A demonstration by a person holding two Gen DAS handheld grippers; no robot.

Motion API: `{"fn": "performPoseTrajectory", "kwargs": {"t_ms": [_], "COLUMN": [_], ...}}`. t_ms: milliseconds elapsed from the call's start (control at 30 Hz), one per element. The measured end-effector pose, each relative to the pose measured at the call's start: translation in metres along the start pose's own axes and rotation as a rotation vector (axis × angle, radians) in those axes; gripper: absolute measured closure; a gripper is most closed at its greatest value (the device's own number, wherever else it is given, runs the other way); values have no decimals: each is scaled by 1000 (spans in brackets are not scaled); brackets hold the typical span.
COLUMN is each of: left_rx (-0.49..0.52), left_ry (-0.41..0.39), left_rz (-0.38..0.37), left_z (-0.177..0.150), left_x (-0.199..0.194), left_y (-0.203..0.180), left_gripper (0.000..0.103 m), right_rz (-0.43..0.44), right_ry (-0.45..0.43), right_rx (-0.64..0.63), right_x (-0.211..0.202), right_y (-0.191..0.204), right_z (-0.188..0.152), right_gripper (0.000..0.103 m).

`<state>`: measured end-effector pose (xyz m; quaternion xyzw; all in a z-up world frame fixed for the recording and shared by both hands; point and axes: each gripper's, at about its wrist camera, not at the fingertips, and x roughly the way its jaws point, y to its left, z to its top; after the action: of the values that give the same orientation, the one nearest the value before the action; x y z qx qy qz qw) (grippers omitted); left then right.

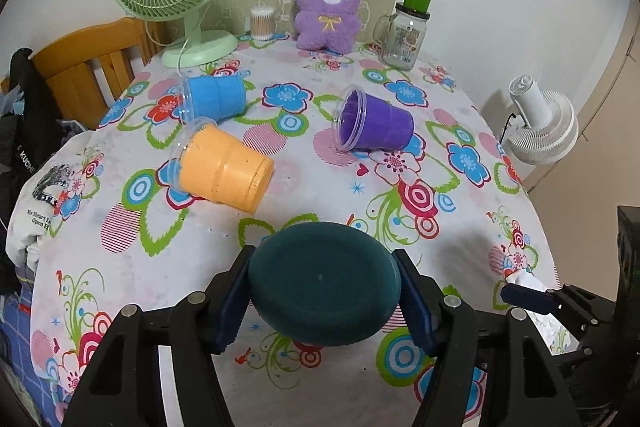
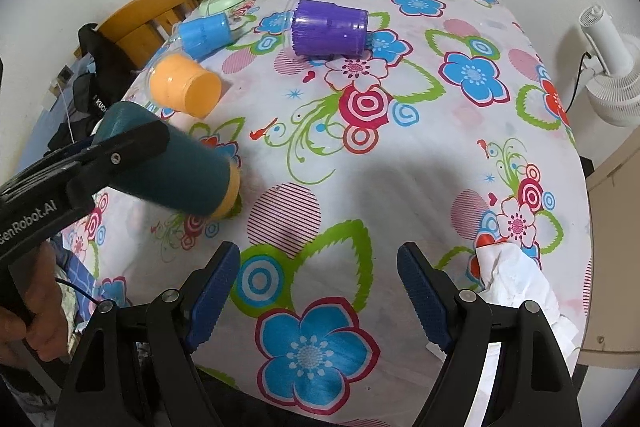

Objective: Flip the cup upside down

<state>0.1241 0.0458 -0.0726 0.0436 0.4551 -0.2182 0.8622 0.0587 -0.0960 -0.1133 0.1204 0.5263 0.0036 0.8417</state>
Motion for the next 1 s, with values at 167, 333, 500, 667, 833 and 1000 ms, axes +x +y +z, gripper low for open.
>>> {"fn": "performPoseTrajectory", "kwargs": {"t_ms": [167, 333, 500, 667, 833, 1000], "left_rx": [-1, 1, 5, 8, 9, 9], "left_ry": [-34, -63, -85, -103, -109, -89], "left_rz": [6, 4, 2, 7, 12, 16], "left_z": [1, 2, 2, 0, -4, -7], "left_x": [-12, -26, -38, -50, -57, -51], "left_y": [1, 2, 3, 4, 7, 8], "left_gripper": [35, 35, 35, 35, 35, 35], "right_rz": [-1, 0, 5, 8, 11, 11], "right_ry": [-2, -3, -5, -8, -9, -5], "right_rx": [-2, -10, -22, -29, -33, -34], "right_x": [-1, -2, -2, -3, -3, -1], "right_y": [2, 6, 12, 18, 21, 23], "right_z": [0, 1, 1, 1, 0, 0], "right_gripper": [20, 20, 20, 20, 20, 20]}}
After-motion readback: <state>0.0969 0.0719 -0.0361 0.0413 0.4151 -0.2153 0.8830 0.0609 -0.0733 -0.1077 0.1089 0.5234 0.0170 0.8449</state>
